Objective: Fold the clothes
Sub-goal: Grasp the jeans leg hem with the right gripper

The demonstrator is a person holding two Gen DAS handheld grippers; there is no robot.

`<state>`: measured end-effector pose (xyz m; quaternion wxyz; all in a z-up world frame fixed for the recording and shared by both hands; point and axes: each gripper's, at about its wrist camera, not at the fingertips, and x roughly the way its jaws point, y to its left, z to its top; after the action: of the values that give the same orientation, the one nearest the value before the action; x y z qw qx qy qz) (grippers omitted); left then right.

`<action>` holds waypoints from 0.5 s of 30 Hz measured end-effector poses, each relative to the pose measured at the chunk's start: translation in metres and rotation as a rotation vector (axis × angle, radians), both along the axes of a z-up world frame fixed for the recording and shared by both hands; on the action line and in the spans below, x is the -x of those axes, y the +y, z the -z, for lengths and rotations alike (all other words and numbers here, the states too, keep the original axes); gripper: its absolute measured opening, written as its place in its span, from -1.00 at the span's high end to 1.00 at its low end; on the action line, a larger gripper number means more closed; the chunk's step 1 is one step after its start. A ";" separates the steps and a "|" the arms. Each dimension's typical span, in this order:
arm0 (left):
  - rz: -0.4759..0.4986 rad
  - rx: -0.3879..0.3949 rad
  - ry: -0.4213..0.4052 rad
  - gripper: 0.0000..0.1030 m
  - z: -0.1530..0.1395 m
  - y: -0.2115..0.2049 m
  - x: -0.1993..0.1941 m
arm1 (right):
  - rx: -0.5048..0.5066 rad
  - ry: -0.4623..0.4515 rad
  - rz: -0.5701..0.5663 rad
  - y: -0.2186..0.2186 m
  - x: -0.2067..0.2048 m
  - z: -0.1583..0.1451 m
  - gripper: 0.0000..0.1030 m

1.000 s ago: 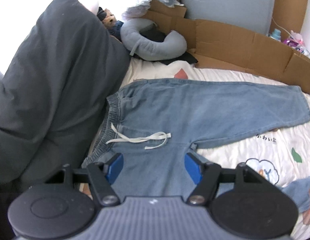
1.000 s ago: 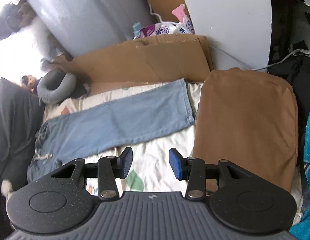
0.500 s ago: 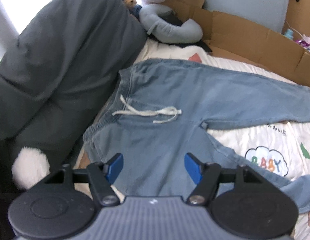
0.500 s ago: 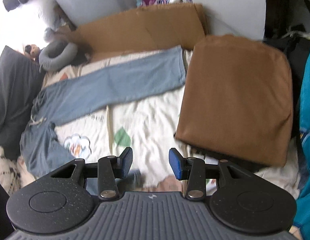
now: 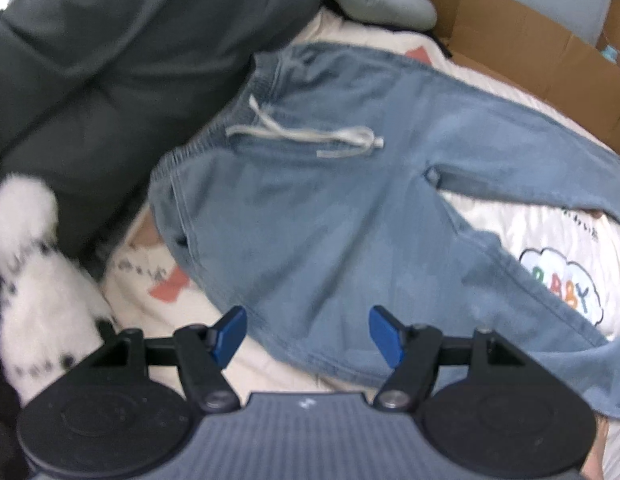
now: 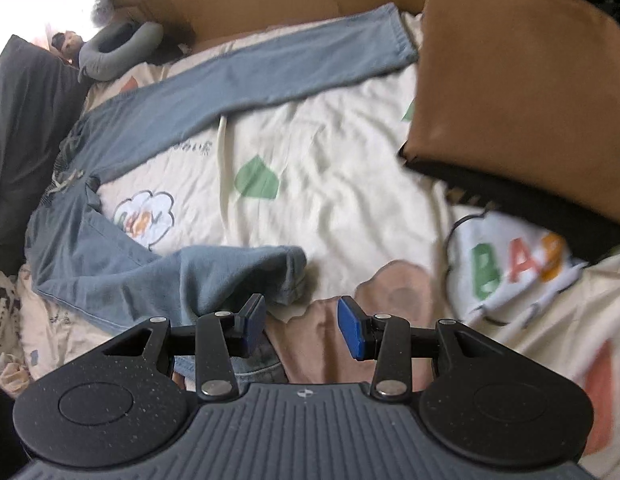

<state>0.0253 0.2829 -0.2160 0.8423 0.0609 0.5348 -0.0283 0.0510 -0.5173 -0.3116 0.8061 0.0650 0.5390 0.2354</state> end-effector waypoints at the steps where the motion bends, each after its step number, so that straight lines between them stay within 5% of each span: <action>1: -0.005 0.004 0.008 -0.36 0.007 0.001 0.002 | 0.001 0.000 0.001 0.005 0.000 0.006 0.09; 15: -0.120 0.128 0.091 -0.36 0.084 0.003 0.013 | 0.046 -0.002 -0.008 0.052 -0.027 0.056 0.09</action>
<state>0.0119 0.2862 -0.3001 0.8196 -0.0266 0.5721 -0.0148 0.0780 -0.4657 -0.3674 0.8070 0.0439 0.5437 0.2262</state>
